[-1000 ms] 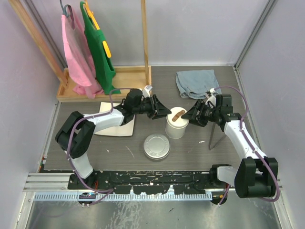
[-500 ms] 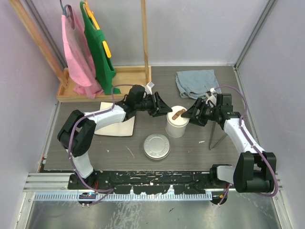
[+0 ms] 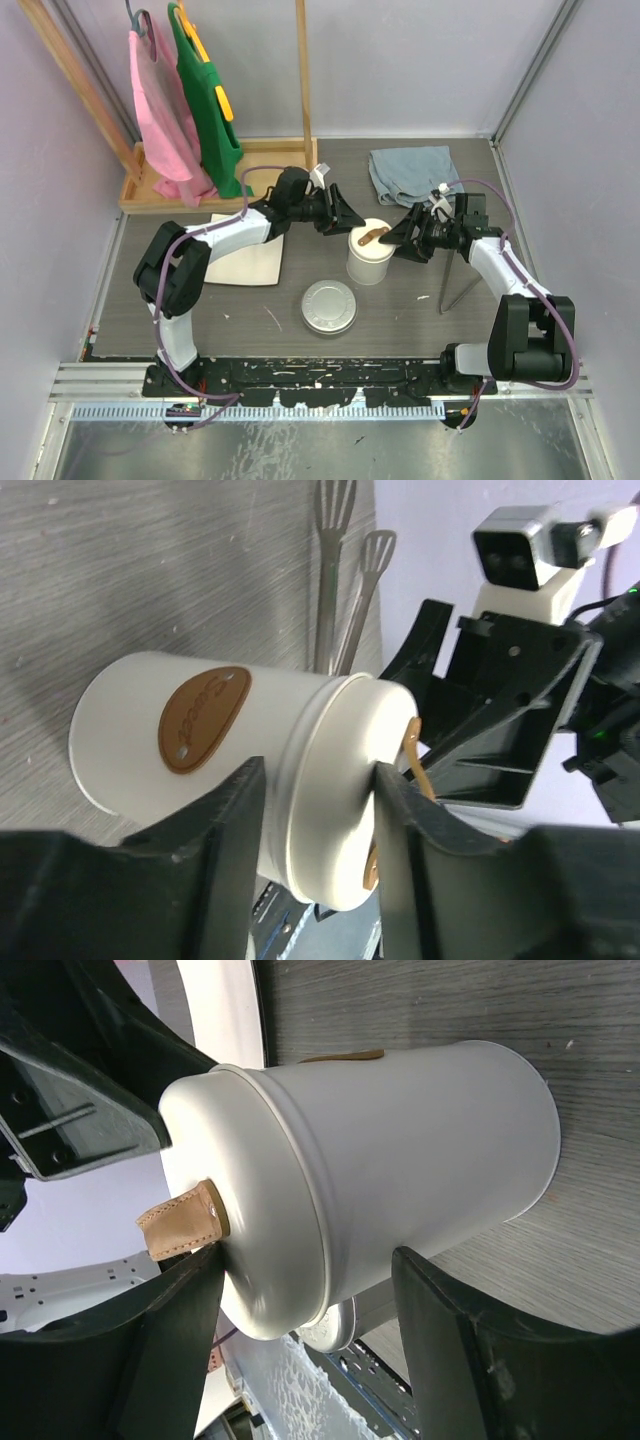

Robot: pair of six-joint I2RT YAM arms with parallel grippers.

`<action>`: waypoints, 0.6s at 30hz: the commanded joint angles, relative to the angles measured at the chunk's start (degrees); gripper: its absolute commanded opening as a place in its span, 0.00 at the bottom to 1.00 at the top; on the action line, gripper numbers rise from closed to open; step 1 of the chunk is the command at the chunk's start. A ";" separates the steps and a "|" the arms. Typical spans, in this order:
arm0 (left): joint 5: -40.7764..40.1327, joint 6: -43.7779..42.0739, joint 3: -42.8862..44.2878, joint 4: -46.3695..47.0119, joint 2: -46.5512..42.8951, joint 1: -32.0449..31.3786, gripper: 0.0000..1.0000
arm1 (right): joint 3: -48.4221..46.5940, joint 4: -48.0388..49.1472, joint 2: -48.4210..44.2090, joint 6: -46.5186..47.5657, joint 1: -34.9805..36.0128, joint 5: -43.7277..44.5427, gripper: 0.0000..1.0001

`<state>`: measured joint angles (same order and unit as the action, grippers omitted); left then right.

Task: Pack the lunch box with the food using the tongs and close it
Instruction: Close the box lid on the packing box.

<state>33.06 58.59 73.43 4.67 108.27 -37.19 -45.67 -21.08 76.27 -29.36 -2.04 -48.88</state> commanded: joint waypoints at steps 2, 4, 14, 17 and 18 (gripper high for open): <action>-2.74 0.20 -7.32 -5.18 7.84 -1.52 0.29 | 1.93 -1.01 4.30 3.17 0.73 5.72 0.60; -2.51 0.36 -9.10 -4.56 8.81 -1.79 0.23 | 2.70 0.04 4.48 2.55 0.73 5.63 0.57; -3.27 0.04 -11.29 -4.29 9.43 -3.24 0.17 | 4.31 2.38 5.32 -0.30 0.69 5.76 0.46; -3.78 -1.41 -8.47 -7.28 7.18 -3.23 0.24 | 4.89 3.83 4.06 -1.66 0.73 7.07 0.44; -4.10 -2.00 -7.36 -8.62 6.43 -3.20 0.25 | 5.49 4.62 3.68 -2.57 0.73 7.70 0.42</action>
<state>33.61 60.90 68.25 19.66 109.45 -36.25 -44.40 -18.20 77.97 -31.92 -3.11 -51.99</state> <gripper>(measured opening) 0.273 0.674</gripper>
